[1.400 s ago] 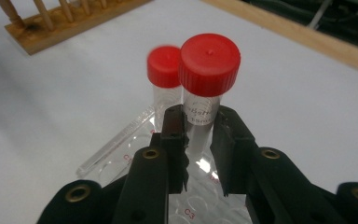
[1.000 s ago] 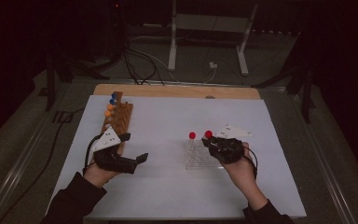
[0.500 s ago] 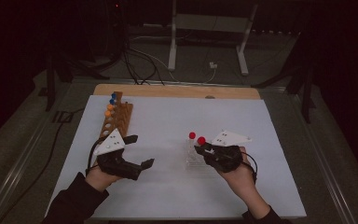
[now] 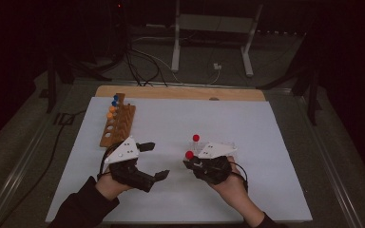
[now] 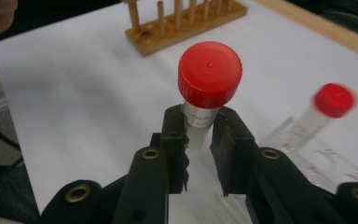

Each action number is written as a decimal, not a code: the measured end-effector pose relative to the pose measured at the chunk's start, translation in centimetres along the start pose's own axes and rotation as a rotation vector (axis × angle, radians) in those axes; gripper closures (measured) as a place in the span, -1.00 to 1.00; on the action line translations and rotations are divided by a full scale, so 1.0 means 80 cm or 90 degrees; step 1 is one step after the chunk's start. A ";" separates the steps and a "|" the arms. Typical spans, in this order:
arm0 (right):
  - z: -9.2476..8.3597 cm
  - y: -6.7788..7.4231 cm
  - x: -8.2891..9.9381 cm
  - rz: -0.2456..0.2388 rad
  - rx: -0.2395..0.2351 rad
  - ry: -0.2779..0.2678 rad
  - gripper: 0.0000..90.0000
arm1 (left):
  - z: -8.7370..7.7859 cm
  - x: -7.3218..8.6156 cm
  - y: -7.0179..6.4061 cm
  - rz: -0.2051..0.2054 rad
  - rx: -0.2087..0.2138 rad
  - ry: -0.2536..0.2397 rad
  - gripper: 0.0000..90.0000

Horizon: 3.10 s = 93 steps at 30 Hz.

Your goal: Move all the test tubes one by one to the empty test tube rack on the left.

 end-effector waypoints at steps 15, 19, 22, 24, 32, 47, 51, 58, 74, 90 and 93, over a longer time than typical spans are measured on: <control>0.025 0.017 0.006 -0.020 -0.029 0.036 0.66 | 0.038 0.004 -0.001 0.014 0.022 0.012 -0.07; 0.028 0.019 0.006 -0.019 -0.033 0.040 0.66 | 0.050 0.003 -0.001 0.015 0.021 0.028 0.08; 0.028 0.020 0.006 -0.020 -0.035 0.040 0.66 | 0.058 0.003 -0.003 0.026 0.025 0.040 0.20; 0.028 0.020 0.006 -0.020 -0.037 0.041 0.66 | 0.063 0.004 -0.004 0.034 0.029 0.049 0.29; 0.029 0.019 0.007 -0.015 -0.038 0.044 0.66 | 0.068 0.006 -0.003 0.051 0.022 0.056 0.57; 0.017 0.016 0.003 -0.019 -0.015 0.005 0.34 | 0.055 0.002 0.008 0.043 -0.003 0.039 0.59; 0.009 0.008 0.001 -0.004 -0.010 -0.009 0.13 | 0.045 -0.002 0.017 0.040 -0.018 0.032 0.60; 0.000 -0.001 0.000 0.014 -0.005 -0.032 -0.35 | 0.021 -0.015 0.032 0.036 -0.055 0.018 0.59; -0.015 -0.009 -0.004 0.048 -0.029 -0.078 -1.00 | -0.059 -0.036 0.097 -0.008 -0.184 -0.017 0.60; -0.019 -0.010 -0.004 0.049 -0.032 -0.092 -1.00 | -0.113 -0.010 0.172 -0.096 -0.338 -0.039 0.59; -0.019 -0.011 -0.004 0.052 -0.033 -0.092 -1.00 | -0.116 -0.003 0.182 -0.112 -0.356 -0.041 0.59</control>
Point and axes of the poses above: each handheld gripper's, and its own axes: z roughly forward along the jaws, x roughly out of its underside, y roughly to its left, the point moved 1 cm from there along z, roughly forward along the jaws, and after that the axes turned 4 degrees about y, right-handed, at the moved point
